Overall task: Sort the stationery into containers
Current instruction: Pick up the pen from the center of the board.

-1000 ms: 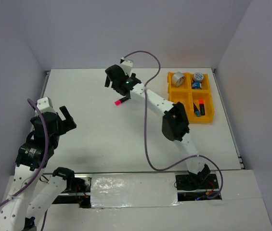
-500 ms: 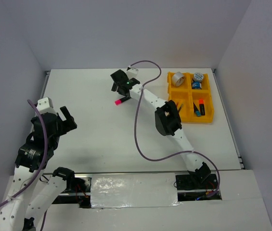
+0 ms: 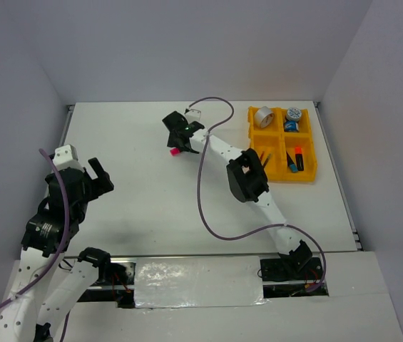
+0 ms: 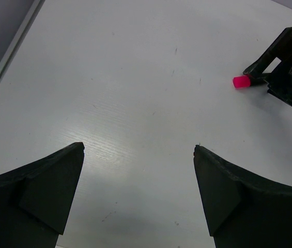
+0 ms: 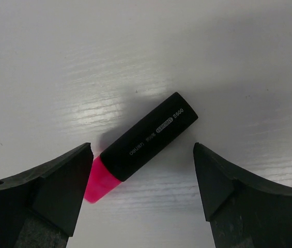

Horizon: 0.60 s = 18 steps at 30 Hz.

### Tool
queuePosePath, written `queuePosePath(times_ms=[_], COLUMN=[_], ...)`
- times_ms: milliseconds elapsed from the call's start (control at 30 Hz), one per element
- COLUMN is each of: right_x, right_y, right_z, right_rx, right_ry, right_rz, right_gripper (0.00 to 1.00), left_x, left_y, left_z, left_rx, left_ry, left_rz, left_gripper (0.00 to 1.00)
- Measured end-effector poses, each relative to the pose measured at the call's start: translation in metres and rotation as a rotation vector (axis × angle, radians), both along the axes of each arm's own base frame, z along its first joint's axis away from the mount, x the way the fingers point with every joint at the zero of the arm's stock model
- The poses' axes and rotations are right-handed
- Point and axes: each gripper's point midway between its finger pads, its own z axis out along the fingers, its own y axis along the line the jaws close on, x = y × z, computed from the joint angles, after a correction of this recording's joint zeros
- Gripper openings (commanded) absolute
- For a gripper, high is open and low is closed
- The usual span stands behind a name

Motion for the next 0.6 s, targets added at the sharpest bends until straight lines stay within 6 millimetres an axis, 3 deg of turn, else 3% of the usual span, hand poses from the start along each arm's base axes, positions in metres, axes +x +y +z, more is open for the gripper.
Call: queuePosePath(times_ms=[333, 367, 400, 433, 600], right_x=[-0.029, -0.034, -0.042, -0.050, -0.082], right_y=[-0.020, -0.023, -0.027, -0.030, -0.034], right_z=[-0.007, -0.008, -0.007, -0.009, -0.007], right_rx=[-0.100, -0.096, -0.092, -0.086, 0.022], right_ry=[0.017, 0.022, 0.025, 0.035, 0.012], right_rz=[0.070, 0.082, 0.097, 0.117, 0.221], right_gripper=[0.47, 0.39, 0.08, 0.00, 0.00], left_x=[-0.001, -0.002, -0.002, -0.002, -0.002], left_y=[-0.002, -0.002, -0.003, -0.003, -0.005], left_z=[0.002, 0.002, 0.002, 0.002, 0.002], left_rx=[-0.003, -0.003, -0.003, -0.003, -0.003], left_ry=[-0.009, -0.010, -0.012, -0.012, -0.012], left_rz=[-0.010, -0.013, -0.015, -0.018, -0.027], left_gripper=[0.99, 0.99, 0.99, 0.99, 0.99])
